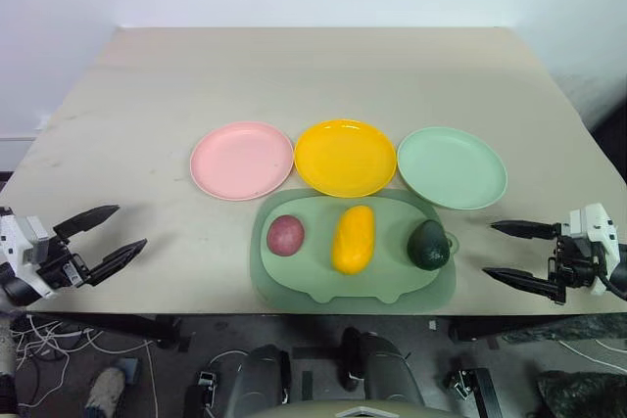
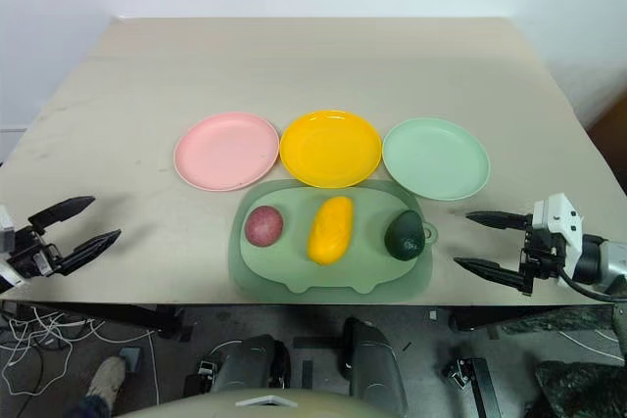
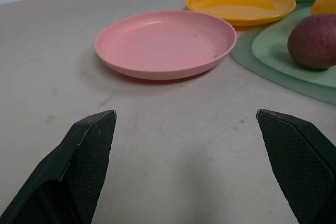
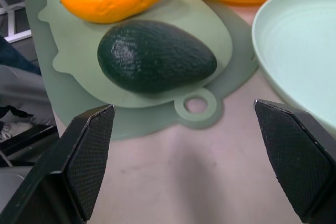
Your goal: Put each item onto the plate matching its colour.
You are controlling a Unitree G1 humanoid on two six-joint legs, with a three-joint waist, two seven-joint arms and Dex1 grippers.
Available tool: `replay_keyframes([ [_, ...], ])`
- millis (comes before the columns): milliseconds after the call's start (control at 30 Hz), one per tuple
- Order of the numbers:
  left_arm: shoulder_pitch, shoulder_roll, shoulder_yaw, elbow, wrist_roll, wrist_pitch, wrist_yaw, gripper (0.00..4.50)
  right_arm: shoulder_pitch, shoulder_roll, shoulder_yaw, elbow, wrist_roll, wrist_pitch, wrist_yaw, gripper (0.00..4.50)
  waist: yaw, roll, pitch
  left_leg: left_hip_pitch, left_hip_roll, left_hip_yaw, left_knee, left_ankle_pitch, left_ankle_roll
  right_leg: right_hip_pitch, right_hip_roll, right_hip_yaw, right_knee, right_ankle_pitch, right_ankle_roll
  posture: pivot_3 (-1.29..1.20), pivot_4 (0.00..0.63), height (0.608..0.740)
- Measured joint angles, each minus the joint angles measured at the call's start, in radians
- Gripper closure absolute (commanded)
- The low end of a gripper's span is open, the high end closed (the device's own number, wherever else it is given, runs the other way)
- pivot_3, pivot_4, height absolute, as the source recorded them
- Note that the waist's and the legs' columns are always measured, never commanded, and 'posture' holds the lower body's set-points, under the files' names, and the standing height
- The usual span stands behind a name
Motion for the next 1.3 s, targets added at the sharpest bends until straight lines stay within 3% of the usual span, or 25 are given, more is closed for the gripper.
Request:
replay_keyframes([
  [333,-0.165,0.015,-0.039,0.099,0.014,-0.005,-0.027,0.01,0.096,0.011,-0.050,-0.103,0.018,-0.012,-0.046,0.00,-0.001,0.000,0.000,0.000,0.000,0.000,0.000,0.000,0.000,0.000,0.000,0.000,0.000,0.000,0.000,0.00,0.150,0.737],
  [767,-0.088,-0.004,-0.042,0.072,0.020,-0.023,-0.088,0.01,0.139,0.008,-0.083,-0.248,0.061,0.067,-0.084,0.00,0.001,0.000,0.000,0.000,0.000,-0.001,0.000,0.000,0.000,0.000,0.000,0.000,0.000,0.000,0.000,0.00,0.150,0.737],
  [1067,-0.039,-0.027,-0.057,-0.025,0.003,-0.020,-0.124,0.01,0.201,0.040,-0.117,-0.482,0.137,0.191,-0.194,0.00,0.002,0.000,0.000,-0.001,0.001,-0.001,0.000,0.000,0.000,0.000,0.000,0.000,0.000,-0.003,0.002,0.00,0.150,0.737],
  [1300,-0.066,-0.048,-0.091,-0.043,0.000,-0.019,-0.128,0.01,0.169,0.037,-0.067,-0.619,0.175,0.422,-0.401,0.00,0.001,-0.001,0.000,-0.001,0.000,-0.001,0.000,0.000,0.000,0.000,0.000,0.000,0.000,-0.001,-0.001,0.00,0.150,0.737],
])
